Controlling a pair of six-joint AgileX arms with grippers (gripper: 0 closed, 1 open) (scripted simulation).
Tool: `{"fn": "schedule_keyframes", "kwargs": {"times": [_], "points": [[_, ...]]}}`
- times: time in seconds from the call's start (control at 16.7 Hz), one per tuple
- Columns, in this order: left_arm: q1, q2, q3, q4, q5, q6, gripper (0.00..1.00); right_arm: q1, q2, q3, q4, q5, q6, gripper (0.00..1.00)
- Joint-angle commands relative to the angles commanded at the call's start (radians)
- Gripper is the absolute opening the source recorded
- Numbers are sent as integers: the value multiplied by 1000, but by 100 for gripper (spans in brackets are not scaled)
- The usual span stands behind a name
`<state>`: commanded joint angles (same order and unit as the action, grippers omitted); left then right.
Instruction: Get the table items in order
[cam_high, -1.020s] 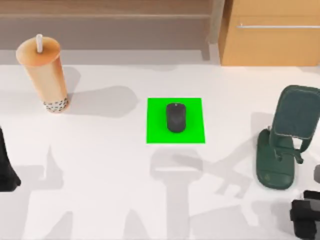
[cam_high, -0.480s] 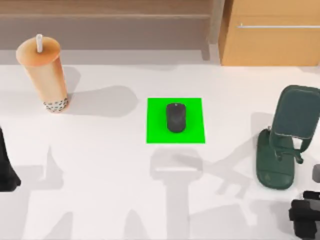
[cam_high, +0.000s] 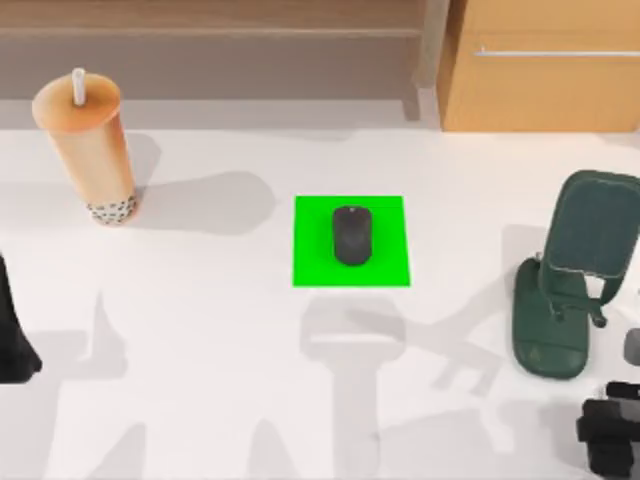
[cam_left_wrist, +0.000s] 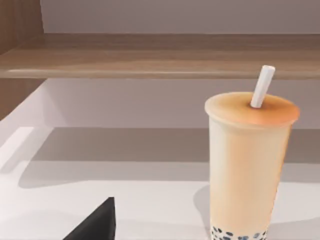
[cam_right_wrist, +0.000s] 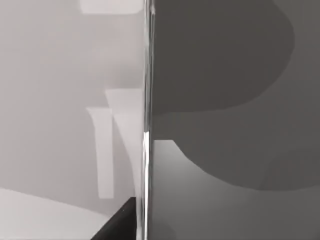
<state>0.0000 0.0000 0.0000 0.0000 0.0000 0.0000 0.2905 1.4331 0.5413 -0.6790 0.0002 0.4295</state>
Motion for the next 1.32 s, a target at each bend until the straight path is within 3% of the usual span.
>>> {"fn": "schedule_keyframes", "kwargs": {"times": [0.12,0.54,1.32], "points": [[0,0,0,0,0,0,100,0,0,0,0,0,0,0],[0,0,0,0,0,0,100,0,0,0,0,0,0,0],[0,0,0,0,0,0,100,-27,-74,12,-187,-18,10,0]]}}
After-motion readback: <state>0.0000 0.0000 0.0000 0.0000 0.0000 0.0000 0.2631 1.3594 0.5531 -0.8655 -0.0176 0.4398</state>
